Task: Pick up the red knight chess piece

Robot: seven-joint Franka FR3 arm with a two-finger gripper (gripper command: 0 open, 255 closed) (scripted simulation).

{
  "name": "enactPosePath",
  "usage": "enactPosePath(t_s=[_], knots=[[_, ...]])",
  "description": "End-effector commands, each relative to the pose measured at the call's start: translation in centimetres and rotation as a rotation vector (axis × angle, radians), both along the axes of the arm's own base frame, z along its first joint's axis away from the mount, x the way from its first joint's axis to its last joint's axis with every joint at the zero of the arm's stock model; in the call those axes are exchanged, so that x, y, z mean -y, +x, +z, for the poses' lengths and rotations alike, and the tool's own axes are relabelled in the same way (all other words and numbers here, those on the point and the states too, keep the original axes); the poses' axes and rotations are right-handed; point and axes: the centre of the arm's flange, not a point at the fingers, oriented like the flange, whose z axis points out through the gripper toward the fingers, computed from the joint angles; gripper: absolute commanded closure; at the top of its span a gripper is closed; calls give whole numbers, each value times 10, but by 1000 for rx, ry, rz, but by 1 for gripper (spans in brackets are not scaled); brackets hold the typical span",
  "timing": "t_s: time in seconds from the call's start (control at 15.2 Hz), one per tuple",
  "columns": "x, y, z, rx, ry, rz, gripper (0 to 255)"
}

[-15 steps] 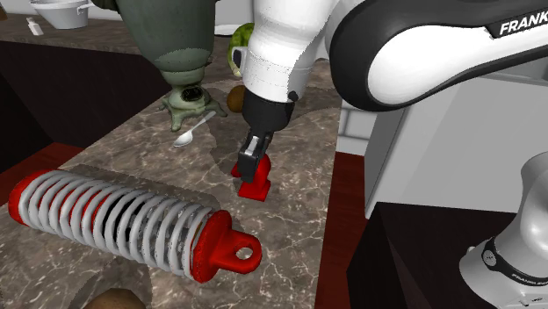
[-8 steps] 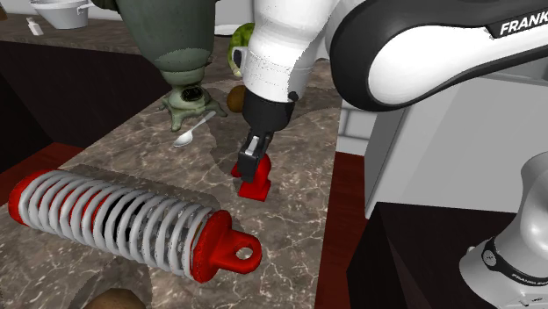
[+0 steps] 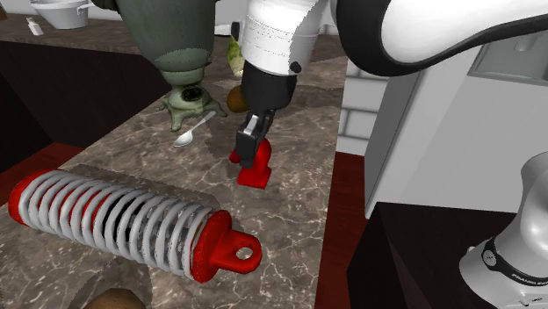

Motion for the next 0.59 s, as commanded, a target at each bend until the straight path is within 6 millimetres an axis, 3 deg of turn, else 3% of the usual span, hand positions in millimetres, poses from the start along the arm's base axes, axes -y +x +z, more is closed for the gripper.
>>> enactPosePath(t_s=[0.0,0.4,0.53], knots=[[0,0,11,0,0,0,255],[0,0,42,0,0,0,255],[0,0,43,0,0,0,255]])
